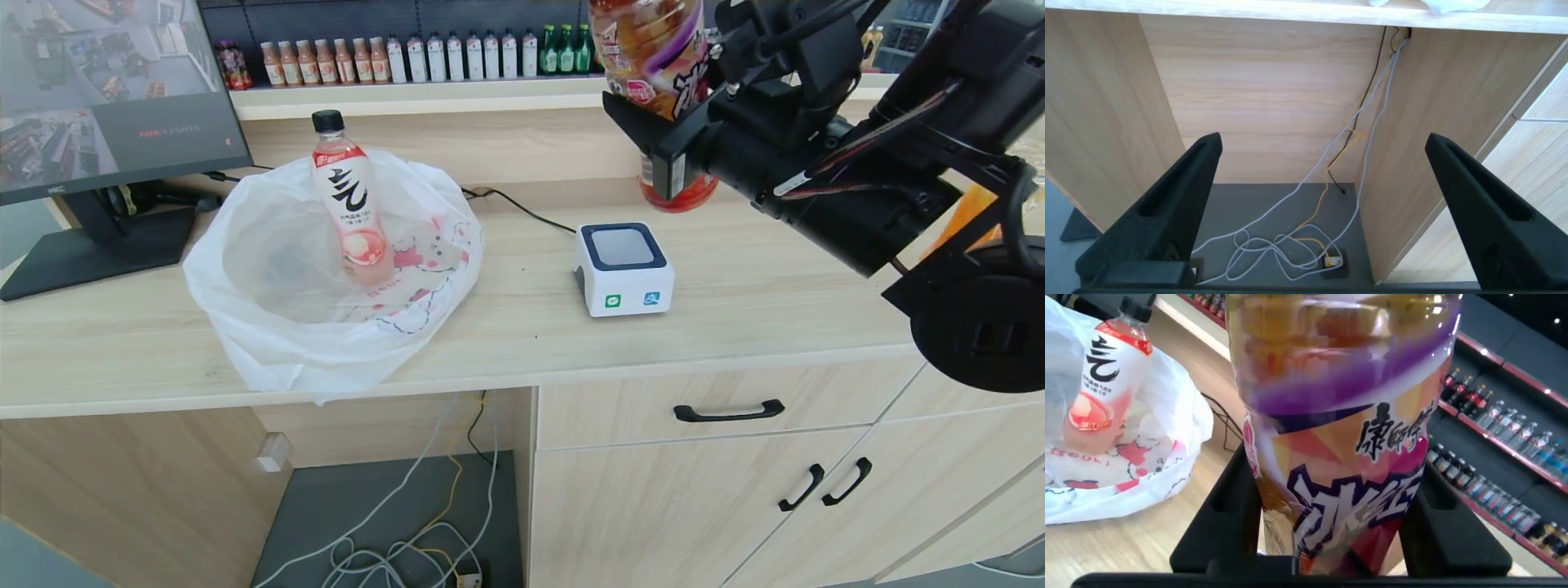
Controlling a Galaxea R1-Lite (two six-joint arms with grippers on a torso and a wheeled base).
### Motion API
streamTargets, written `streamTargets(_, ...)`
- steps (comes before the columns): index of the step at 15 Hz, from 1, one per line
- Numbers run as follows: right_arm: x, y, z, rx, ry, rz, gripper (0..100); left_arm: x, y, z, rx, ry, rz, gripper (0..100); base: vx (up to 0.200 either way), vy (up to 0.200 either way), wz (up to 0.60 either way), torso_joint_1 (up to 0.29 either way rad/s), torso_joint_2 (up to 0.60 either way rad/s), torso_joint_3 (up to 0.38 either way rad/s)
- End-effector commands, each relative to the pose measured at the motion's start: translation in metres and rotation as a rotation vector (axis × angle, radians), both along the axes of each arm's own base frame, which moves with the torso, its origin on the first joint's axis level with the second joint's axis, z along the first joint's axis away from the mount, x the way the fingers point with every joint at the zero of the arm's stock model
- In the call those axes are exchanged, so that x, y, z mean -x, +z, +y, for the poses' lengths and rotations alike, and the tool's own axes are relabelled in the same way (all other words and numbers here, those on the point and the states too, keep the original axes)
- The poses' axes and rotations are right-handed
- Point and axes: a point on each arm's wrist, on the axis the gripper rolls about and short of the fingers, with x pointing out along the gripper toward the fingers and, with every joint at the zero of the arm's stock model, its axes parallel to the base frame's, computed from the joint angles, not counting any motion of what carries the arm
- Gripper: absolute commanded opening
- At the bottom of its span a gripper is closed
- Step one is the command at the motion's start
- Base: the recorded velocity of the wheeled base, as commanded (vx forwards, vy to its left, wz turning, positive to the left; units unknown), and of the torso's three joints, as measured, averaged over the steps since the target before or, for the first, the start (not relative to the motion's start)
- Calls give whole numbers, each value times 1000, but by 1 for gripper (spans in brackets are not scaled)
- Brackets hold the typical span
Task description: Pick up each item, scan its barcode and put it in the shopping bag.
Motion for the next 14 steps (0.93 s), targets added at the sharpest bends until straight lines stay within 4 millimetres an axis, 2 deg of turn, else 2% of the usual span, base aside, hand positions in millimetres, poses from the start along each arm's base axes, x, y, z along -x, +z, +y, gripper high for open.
streamTargets(1,-11,-3,4,35,10,-22,0,0,0,0,0,-1,0,100,0,0,0,0,0,0)
streamTargets(3,-22,-17,11,124,44,-54,0,0,0,0,0,1,0,100,0,0,0,0,0,0)
streamTargets(7,-46,-27,23,220,119,-141,0,0,0,0,0,-1,0,100,0,0,0,0,0,0)
streamTargets(11,-64,-37,9,306,135,-192,0,0,0,0,0,-1,0,100,0,0,0,0,0,0)
streamTargets(14,-66,-40,6,331,183,-207,0,0,0,0,0,-1,0,100,0,0,0,0,0,0)
